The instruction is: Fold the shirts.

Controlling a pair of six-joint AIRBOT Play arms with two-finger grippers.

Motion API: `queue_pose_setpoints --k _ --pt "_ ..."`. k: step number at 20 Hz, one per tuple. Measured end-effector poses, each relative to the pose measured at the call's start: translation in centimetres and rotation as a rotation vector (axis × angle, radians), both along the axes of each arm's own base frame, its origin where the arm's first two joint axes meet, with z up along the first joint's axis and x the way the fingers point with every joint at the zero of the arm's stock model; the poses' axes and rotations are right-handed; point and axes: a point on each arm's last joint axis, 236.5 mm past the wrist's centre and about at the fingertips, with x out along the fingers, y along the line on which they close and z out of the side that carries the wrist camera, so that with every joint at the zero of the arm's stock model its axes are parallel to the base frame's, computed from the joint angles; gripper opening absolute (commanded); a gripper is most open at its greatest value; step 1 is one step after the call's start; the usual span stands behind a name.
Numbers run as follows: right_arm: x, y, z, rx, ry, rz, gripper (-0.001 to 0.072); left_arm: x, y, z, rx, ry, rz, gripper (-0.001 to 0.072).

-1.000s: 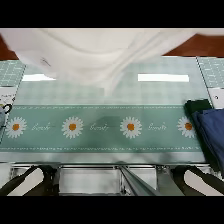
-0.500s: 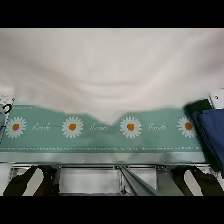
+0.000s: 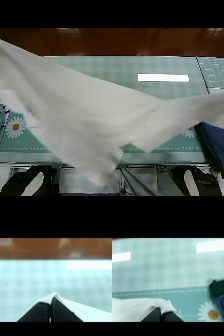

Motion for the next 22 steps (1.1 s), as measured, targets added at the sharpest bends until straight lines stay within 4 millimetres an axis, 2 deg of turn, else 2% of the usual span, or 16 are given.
queue_pose_setpoints --k 2,5,7,9,12,14,18,19,20,21,22 --pt "2.6 -0.2 -6.2 0.061 0.122 0.008 0.0023 5.2 0.3 -5.3 -0.055 0.062 0.044 0.002" --pt "6.2 -1.3 -13.8 0.11 0.261 -0.006 0.0023 12.7 0.2 -11.1 -0.161 0.064 0.099 0.002" --pt "8.8 -2.3 -18.1 0.129 0.335 -0.029 0.0023 16.4 0.1 -14.9 -0.222 0.087 0.127 0.002" --pt "11.4 -3.4 -22.1 0.145 0.404 -0.051 0.0023 18.9 -0.1 -18.7 -0.276 0.13 0.152 0.002" --pt "14.6 -4.6 -27.2 0.165 0.502 -0.066 0.0023 21.0 -0.3 -23.6 -0.316 0.2 0.179 0.002" --pt "16.7 -5.1 -29.8 0.184 0.549 -0.072 0.0023 21.6 -0.6 -25.8 -0.325 0.23 0.184 0.002" --pt "20.7 -5.3 -32.1 0.247 0.558 -0.085 0.0039 21.9 -1.5 -28.6 -0.303 0.276 0.156 0.002" --pt "21.5 -5.1 -32.3 0.269 0.554 -0.083 0.0174 21.9 -1.7 -29.1 -0.299 0.284 0.152 0.0038" --pt "22.4 -4.7 -32.3 0.301 0.537 -0.084 0.0391 21.9 -1.8 -29.4 -0.297 0.291 0.149 0.0173" --pt "23.1 -4.3 -32.1 0.331 0.523 -0.084 0.0409 21.8 -1.9 -29.8 -0.296 0.305 0.146 0.0485" --pt "23.8 -4.0 -31.7 0.357 0.506 -0.077 0.0409 21.6 -1.9 -30.0 -0.298 0.319 0.144 0.0502"
